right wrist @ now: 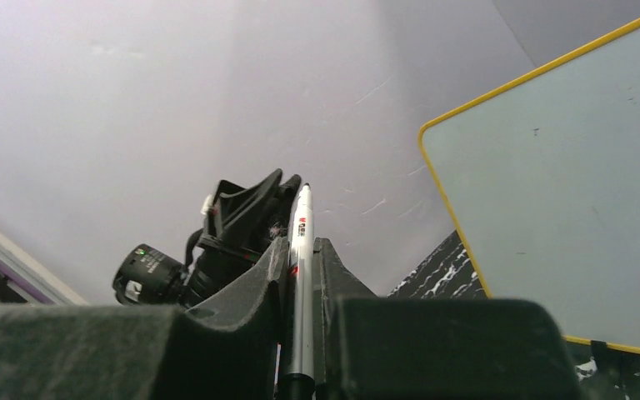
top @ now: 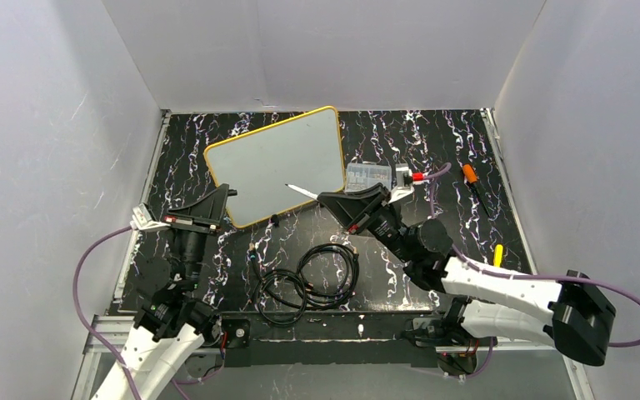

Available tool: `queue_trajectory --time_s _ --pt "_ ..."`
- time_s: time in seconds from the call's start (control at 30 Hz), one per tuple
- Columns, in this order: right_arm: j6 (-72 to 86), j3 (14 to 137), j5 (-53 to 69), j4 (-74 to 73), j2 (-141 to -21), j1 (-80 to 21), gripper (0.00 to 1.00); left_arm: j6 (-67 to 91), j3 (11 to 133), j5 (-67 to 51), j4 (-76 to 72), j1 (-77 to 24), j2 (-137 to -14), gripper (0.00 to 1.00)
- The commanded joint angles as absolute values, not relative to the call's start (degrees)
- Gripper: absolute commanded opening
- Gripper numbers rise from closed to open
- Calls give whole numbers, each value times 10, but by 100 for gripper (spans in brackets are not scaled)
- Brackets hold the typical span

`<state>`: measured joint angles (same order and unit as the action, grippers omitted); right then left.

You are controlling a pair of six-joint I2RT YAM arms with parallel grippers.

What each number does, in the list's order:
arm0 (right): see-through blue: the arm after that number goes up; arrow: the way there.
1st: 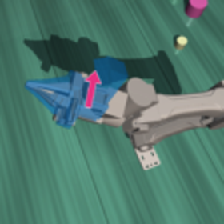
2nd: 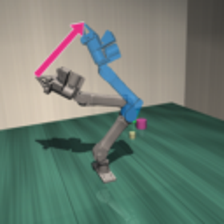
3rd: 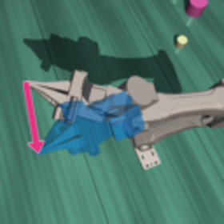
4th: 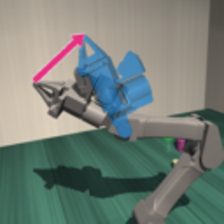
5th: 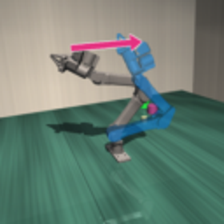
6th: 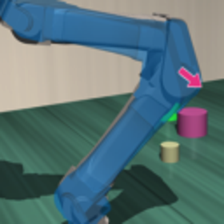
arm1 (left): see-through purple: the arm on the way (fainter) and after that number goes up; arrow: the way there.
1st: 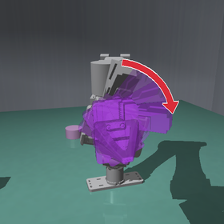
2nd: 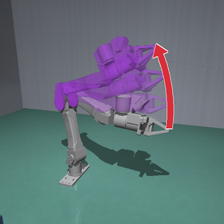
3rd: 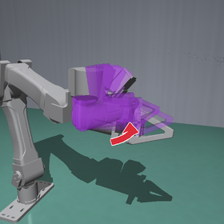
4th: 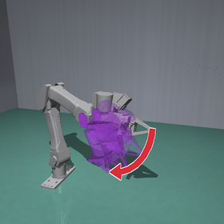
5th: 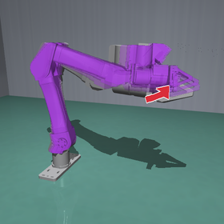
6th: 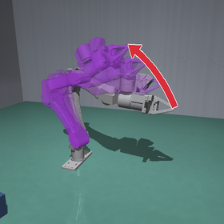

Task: Write a sentence on the whiteboard
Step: Place the pen cap at the center of the board.

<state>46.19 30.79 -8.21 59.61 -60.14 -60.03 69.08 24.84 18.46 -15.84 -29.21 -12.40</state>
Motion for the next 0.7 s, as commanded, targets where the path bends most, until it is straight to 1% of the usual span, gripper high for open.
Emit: queue_trajectory --time_s 0.0,0.13,0.2,0.33,0.4,0.67 --pt "411 313 -120 526 -556 -601 1 579 319 208 -90 -291 -126 0" --pt "348 356 -154 366 -510 -601 1 429 419 130 125 -291 -209 0" --pt "319 373 -175 294 -492 -601 1 364 441 78 193 -291 -266 0" --pt "285 401 -206 178 -472 -601 1 300 430 -42 204 -293 -362 0" --pt "281 406 -214 151 -463 -601 1 271 432 -70 209 -297 -408 0" --pt "266 395 -225 117 -448 -601 1 164 465 -30 262 -351 -573 0"
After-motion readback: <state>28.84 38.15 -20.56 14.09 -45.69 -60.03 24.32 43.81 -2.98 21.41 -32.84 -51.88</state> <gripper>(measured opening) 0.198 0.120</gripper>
